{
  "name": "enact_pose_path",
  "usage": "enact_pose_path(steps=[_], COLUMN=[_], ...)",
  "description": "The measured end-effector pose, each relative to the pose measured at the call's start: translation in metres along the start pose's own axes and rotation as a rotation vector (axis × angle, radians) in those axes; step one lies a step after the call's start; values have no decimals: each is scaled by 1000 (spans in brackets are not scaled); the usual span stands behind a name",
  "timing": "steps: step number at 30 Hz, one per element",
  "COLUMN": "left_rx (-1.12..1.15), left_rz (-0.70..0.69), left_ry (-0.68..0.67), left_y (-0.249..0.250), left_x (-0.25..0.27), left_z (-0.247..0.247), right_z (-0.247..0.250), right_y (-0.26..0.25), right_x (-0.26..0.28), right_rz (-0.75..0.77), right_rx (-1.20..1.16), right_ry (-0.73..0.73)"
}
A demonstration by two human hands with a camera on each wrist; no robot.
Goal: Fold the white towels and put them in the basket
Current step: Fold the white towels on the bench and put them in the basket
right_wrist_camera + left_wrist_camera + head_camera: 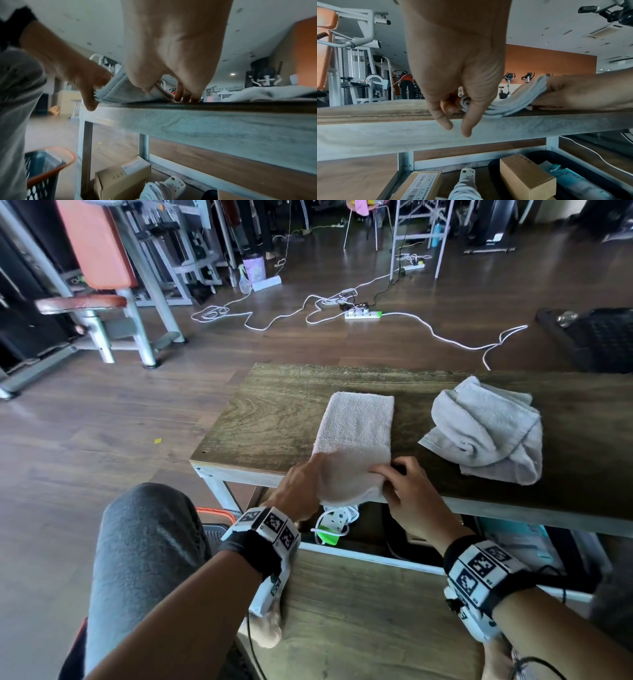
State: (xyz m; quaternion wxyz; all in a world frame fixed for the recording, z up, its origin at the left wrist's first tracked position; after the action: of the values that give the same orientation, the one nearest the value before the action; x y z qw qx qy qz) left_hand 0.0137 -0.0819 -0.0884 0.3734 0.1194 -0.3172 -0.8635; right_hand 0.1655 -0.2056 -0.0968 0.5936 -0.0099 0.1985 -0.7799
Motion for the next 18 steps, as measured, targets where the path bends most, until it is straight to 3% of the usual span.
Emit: enact_pose_path(steps=[6, 9, 12, 18], left_rx=[283, 676, 680, 395], left_rz=[-265, -137, -54, 60], left_ry=[259, 192, 193, 302], left_y=[13, 3, -8, -5], left_x=[3, 5, 2, -22], left_z=[40, 40, 36, 33], right_z=[26, 36, 37, 9], right_y=[-7, -10, -8, 12], right_x=[-2, -1, -4, -11], right_rz=[50, -61, -147, -396], right_rx=[-230, -474, -558, -554], right_ry=[95, -4, -27, -129])
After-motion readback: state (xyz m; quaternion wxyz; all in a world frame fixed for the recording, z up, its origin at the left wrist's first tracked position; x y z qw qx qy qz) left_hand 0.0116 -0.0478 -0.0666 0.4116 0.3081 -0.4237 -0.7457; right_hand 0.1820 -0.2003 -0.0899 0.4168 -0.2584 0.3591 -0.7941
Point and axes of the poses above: each hand's wrist, its own x-axis away from the middle knuckle, its own z-axis out of the back of the hand, y = z × x, the point moved 8 cm from there along -x, towards the middle knuckle, and after that the axes turned 12 degrees about x, right-handed, at the moved point
